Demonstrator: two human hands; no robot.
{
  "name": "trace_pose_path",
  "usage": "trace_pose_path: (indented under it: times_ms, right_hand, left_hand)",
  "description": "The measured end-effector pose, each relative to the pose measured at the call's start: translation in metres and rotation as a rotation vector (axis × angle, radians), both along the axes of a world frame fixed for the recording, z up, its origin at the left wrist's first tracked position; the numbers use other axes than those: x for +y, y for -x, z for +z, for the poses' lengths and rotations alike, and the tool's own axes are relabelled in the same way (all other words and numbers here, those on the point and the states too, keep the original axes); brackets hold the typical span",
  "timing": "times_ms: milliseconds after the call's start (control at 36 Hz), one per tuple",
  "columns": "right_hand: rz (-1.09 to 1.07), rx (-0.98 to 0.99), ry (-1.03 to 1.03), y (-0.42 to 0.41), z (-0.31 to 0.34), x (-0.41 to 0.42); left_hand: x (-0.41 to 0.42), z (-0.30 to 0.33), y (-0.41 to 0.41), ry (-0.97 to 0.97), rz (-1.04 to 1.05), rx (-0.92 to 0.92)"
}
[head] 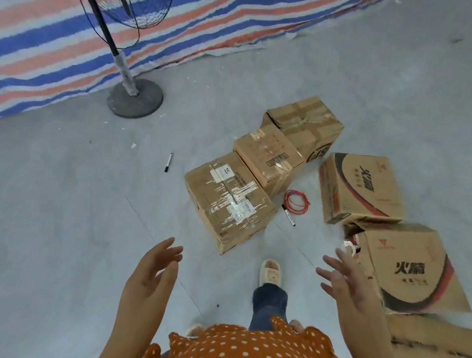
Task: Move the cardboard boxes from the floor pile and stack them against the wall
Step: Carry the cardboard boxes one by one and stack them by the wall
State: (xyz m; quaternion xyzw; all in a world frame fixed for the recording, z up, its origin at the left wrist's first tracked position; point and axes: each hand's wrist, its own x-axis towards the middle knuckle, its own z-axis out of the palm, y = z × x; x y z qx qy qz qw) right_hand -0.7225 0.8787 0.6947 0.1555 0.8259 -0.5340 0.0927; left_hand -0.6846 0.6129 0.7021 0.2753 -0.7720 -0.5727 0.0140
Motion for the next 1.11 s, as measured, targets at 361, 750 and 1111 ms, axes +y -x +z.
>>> trace_pose_path:
  times_ms: [361,750,1111]
  right_hand:
    - [0.438,-0.150,-0.042,0.217,-0.026,0.075]
    - [0.718,-0.505,-0.183,0.343,-0.329,0.056]
    - [0.683,-0.510,-0.131,0.389,-0.545,0.016]
  left_hand:
    - [0.079,-0.037,0.110,-0.037,0.241,-0.116]
    - [0.043,-0.347,0.186,0.065,-0.009,-0.493]
    - [0.058,-0.555,0.199,-0.406,0.324,-0.585]
